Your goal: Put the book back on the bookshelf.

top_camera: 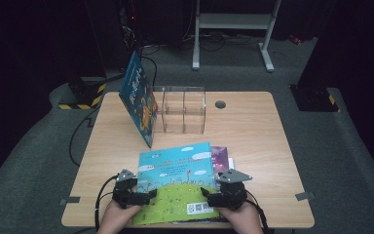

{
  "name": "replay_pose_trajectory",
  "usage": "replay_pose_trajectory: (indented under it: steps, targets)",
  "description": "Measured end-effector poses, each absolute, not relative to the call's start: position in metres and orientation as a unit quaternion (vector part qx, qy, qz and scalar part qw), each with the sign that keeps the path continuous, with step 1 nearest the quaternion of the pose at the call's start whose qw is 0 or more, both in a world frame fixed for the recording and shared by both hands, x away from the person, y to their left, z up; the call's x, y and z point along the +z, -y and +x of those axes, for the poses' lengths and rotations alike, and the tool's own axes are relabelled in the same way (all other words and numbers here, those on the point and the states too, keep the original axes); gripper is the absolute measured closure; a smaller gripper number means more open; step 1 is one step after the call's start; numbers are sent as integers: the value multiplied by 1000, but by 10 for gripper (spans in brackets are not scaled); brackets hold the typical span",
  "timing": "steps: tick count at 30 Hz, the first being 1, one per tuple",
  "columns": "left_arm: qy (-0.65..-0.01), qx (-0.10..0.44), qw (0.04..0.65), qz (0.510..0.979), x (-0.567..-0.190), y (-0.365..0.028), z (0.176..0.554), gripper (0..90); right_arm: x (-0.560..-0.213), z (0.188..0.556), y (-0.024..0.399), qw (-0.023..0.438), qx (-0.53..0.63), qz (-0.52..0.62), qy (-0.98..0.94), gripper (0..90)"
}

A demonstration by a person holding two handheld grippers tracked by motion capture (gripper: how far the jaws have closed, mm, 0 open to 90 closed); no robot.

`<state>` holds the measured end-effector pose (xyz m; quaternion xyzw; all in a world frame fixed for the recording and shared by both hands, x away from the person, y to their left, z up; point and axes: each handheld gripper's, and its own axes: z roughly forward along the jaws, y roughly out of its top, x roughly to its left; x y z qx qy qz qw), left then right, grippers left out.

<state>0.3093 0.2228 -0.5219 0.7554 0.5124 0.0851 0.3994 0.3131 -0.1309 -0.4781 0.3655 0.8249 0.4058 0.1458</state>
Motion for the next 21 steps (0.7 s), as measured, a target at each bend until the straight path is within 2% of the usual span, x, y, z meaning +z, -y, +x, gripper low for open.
replay_pose_trajectory:
  steps: [3,9,21]
  targets:
    - [-512,86,399,756,-522,-223,310,3,-478,311,131,156,405,369,-821,158]
    - [-509,83,395,760,-521,-222,310,1,-478,314,134,132,405,387,-818,151]
    - [-506,75,399,761,-521,-211,311,2,-478,312,135,132,406,392,-815,140]
